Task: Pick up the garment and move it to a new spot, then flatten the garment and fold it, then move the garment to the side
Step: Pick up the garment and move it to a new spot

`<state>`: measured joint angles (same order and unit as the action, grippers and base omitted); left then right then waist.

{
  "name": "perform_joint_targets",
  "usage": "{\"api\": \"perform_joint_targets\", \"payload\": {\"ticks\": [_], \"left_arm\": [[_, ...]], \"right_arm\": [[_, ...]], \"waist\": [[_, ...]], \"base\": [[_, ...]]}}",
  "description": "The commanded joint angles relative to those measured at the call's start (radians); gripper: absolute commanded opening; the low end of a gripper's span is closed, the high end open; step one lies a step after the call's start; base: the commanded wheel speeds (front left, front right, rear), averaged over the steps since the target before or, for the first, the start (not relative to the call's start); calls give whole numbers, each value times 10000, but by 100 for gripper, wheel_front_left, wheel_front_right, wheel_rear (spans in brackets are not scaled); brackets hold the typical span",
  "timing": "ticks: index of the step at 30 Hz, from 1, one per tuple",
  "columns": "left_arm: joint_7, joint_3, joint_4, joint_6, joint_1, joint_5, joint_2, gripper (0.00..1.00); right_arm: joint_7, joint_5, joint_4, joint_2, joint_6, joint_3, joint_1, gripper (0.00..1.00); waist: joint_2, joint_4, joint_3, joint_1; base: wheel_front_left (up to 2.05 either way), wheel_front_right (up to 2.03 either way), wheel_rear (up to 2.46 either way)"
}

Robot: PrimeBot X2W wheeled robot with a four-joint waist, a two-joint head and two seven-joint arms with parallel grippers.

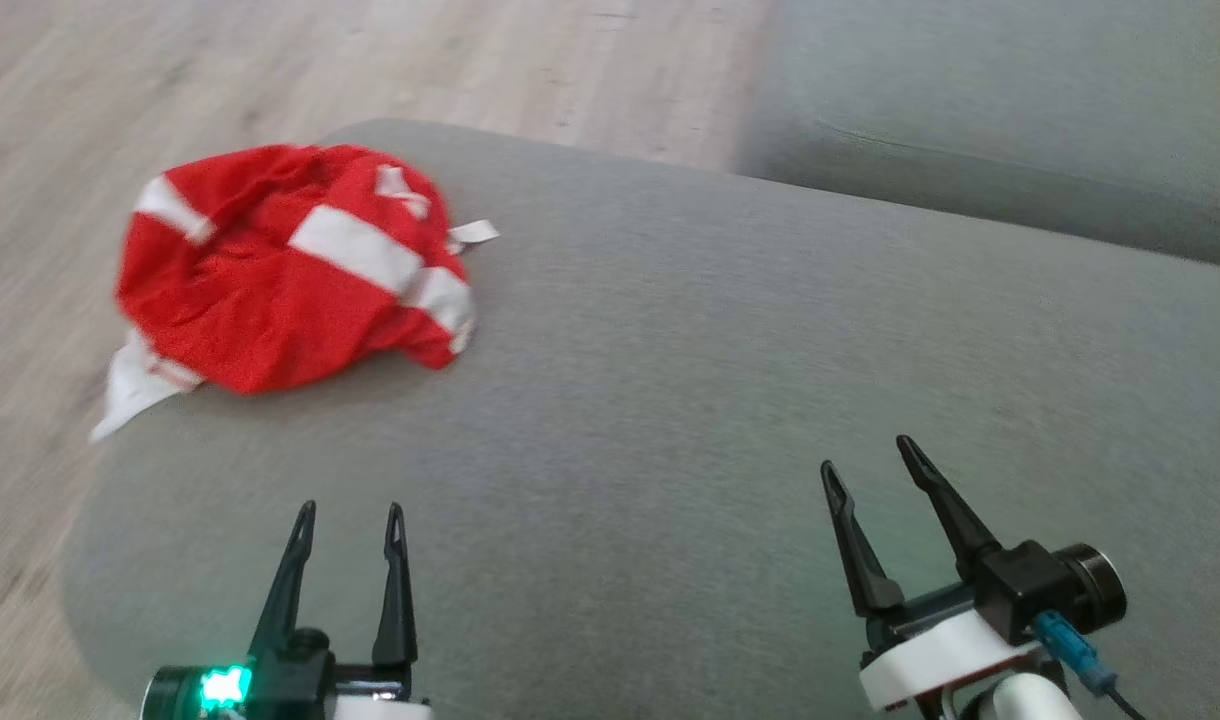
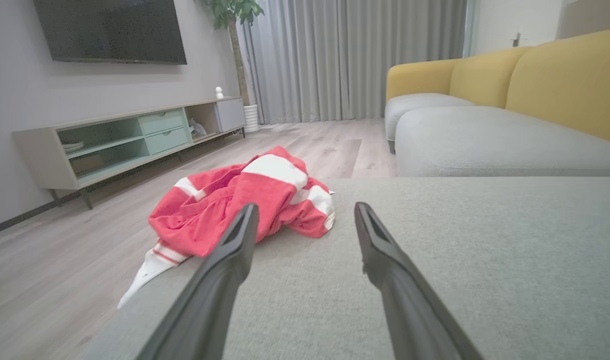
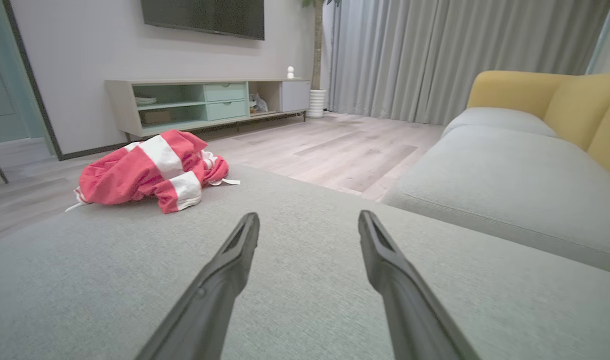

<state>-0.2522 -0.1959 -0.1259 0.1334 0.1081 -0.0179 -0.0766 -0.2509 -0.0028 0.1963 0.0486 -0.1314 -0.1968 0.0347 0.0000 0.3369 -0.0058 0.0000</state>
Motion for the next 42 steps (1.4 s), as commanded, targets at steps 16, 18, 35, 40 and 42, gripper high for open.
{"api": "perform_joint_targets", "payload": {"ticks": [16,18,35,40,42], "left_arm": [[-95,-79,1013,105,-614,697,-324,100],[-95,-197,1355,179,-966,766,-481,100],[-95,752,-710,-587,-7400,151,-2117,100],[-95,893,-3200,-996,-9283,-60,-2418,100],[-18,957,-4357,-1125,-9828,-168,-2519,100]], "right_arm": [[-109,-323,-492,16,7,-184,-395,100],[-109,-450,-544,39,7,-161,-479,100],[-109,-705,-1637,2027,7,22,-1413,100],[-109,-738,-2087,2656,7,357,-1360,100],[-109,-749,-2214,2864,7,468,-1288,100]], "waist": [[0,1272,587,0],[0,1246,861,0],[0,801,3921,0],[0,750,4589,0],[0,725,4773,0]], "base": [[0,0,0],[0,0,0],[0,0,0],[0,0,0],[0,0,0]]}}
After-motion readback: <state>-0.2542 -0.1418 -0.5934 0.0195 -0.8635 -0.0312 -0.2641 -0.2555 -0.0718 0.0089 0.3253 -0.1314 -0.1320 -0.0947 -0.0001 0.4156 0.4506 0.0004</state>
